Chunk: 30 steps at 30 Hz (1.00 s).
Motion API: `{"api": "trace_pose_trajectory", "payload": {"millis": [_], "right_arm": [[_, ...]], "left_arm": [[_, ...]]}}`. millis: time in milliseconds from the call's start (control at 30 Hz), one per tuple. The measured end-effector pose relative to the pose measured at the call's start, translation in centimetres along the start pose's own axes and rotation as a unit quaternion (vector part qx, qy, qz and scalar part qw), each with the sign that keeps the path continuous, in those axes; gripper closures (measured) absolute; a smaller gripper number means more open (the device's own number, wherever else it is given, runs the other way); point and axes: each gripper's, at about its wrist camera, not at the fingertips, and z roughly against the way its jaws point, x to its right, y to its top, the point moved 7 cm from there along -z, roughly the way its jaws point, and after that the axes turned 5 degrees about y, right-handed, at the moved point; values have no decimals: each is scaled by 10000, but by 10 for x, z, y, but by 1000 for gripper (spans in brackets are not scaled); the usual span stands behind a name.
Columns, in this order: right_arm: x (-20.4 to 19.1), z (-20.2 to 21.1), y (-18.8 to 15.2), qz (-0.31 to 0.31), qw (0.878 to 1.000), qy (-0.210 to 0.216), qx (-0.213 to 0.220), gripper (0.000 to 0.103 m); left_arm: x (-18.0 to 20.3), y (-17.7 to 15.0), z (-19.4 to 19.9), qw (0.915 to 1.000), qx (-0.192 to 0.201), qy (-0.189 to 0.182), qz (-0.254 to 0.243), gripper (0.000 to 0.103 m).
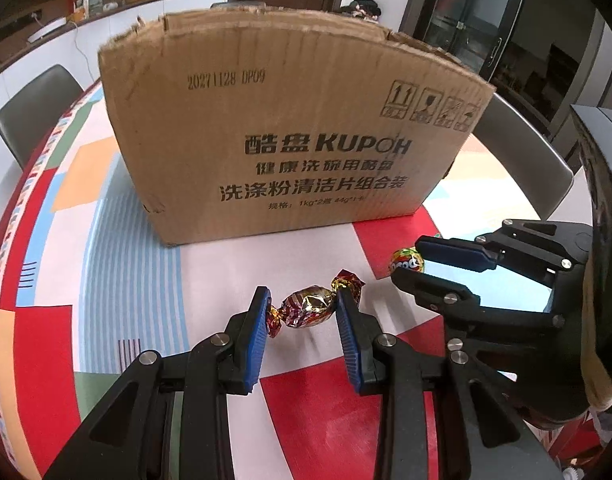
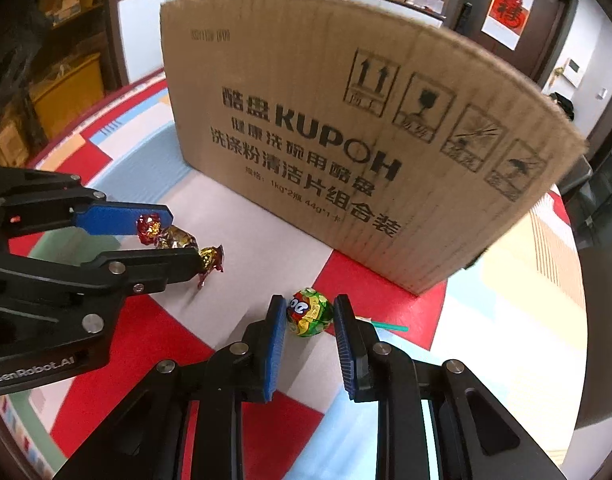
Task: Organize snacks
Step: 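Carry the candy and lollipop into the box and open both tools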
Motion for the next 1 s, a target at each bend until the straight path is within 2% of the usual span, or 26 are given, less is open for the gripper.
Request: {"api": "trace_pose_trajectory", "payload": {"millis": [367, 500, 1000], "right_arm": [[8, 62, -4, -378, 9974, -52, 613, 77], [6, 84, -3, -501, 9948, -52, 889, 77], [4, 151, 42, -625, 9779, -231, 1980, 77]], "left_arm": [[8, 5, 48, 9984, 539, 92, -116, 70], [11, 11, 67, 9970, 765, 6, -73, 70], [14, 65, 137, 9840, 1768, 29, -200, 70]]}}
